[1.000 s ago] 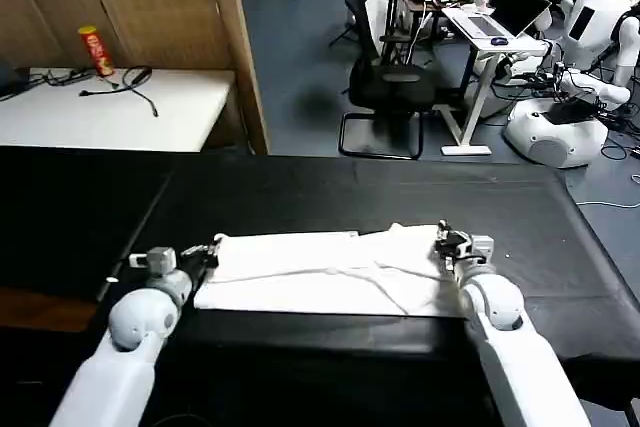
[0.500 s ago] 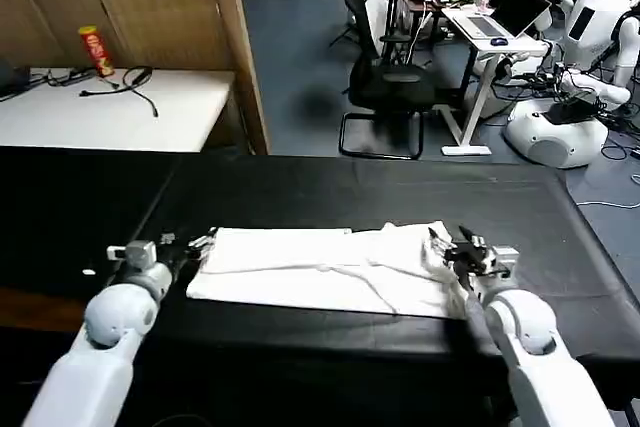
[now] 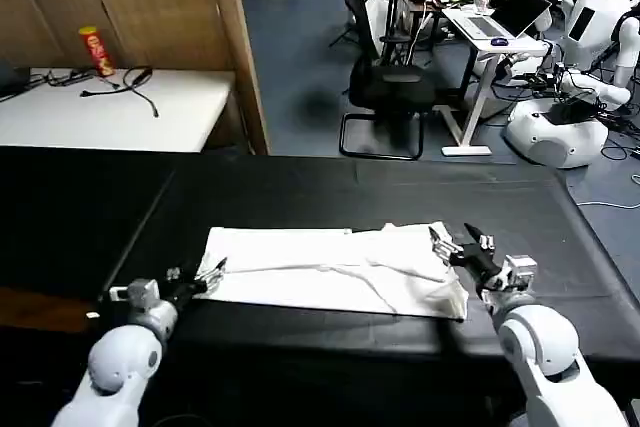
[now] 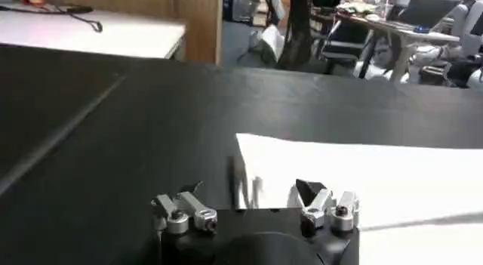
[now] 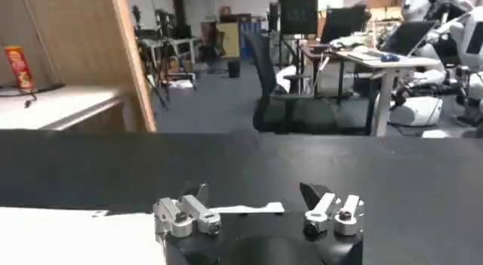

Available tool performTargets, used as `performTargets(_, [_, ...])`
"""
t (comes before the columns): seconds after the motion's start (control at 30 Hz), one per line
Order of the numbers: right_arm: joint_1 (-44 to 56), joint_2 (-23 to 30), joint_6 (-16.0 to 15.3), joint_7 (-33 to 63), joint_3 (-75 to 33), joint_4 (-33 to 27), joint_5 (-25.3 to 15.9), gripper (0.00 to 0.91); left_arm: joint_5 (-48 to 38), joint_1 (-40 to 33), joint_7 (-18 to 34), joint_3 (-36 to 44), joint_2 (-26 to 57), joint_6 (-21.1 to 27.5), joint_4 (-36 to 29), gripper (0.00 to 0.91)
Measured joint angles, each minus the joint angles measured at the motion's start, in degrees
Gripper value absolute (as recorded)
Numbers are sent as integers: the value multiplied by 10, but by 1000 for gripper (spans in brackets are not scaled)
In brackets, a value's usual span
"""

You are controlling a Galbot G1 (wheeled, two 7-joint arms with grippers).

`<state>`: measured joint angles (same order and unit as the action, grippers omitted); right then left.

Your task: Fold and organize the clothes.

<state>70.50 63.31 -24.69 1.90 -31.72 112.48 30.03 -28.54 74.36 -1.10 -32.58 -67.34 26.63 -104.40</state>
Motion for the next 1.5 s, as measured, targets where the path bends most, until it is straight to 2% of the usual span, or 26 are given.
performTargets(0.03, [0, 0, 1, 0, 0, 1, 0, 878, 2, 3, 0, -1, -3, 0, -1, 322])
performTargets(0.13, [1, 1, 3, -1, -1, 4, -1, 878, 7, 6, 0, -1, -11, -1, 0, 107])
performTargets(0.17, [1, 1, 3, -2, -1, 5, -2, 878, 7, 6, 0, 0, -12, -1, 1, 10])
performTargets(0.53, [-3, 4, 7, -6, -3, 4, -5, 878, -42, -10, -8, -2, -13, 23, 10, 0])
performTargets(0.73, [-3, 5, 8, -6, -13, 3, -4, 878, 57, -11, -19, -6, 11, -2, 7, 0])
performTargets(0.87, [0, 10, 8, -5, -14, 4, -5, 878, 121, -6, -20, -27, 57, -30, 10, 0])
performTargets(1.03, [0, 19, 8, -4, -10, 5, -13, 878, 104, 6, -23, -68, 147, -58, 34, 0])
performTargets(1.2, [5, 29, 8, -3, -7, 10, -29, 878, 88, 24, -17, -94, 209, -53, 37, 0])
performTargets(1.33, [14, 37, 9, -3, -9, 18, -39, 878, 99, 19, -8, -88, 204, -38, 15, 0])
performTargets(1.5, [26, 38, 13, -3, -20, 26, -43, 878, 99, 6, 6, -55, 154, -17, -25, 0])
